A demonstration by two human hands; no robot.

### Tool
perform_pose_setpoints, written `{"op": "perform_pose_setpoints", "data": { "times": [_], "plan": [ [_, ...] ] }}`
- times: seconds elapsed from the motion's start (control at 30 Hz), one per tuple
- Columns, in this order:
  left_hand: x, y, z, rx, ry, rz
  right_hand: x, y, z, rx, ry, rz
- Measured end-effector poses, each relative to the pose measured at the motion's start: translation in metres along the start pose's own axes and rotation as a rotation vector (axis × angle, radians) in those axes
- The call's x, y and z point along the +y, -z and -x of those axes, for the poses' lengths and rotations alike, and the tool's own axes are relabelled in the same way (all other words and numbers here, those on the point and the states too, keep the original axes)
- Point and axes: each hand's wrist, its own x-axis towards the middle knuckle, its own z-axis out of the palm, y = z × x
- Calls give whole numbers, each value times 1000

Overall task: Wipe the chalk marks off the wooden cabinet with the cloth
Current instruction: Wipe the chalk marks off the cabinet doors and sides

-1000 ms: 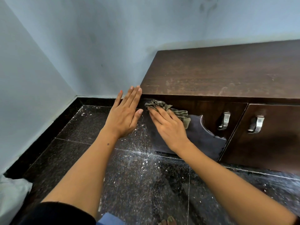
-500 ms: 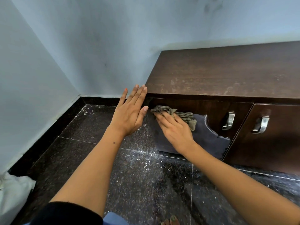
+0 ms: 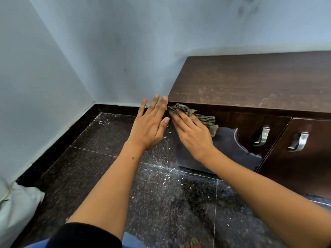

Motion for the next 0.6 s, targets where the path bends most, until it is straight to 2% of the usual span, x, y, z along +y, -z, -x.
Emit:
{"op": "perform_pose_setpoints", "data": {
  "times": [0.07,0.2,0.23,0.33,0.4,0.47,0.6],
  "plan": [
    [-1,0,2,9,-6,19,-9,-1,-7,-24,17,-8],
    [0,0,2,23,-14,7,-14,-13,3,-335,107,21],
    [0,-1,3,21,-16,0,-12,-13,10,-306,76,19],
    [-1,-7,8,17,1,-27,-4,-14,24,-52,-64,14],
    [0,-12,12,10,0,-43,-4,-13,15,33,-98,-12],
    [1,-15,16,7,-26,-73,-8,-13,1,31,-23,-20],
    [0,-20,20,-12,-113,-202,-9,-18,10,-119,148,-63]
  ]
}}
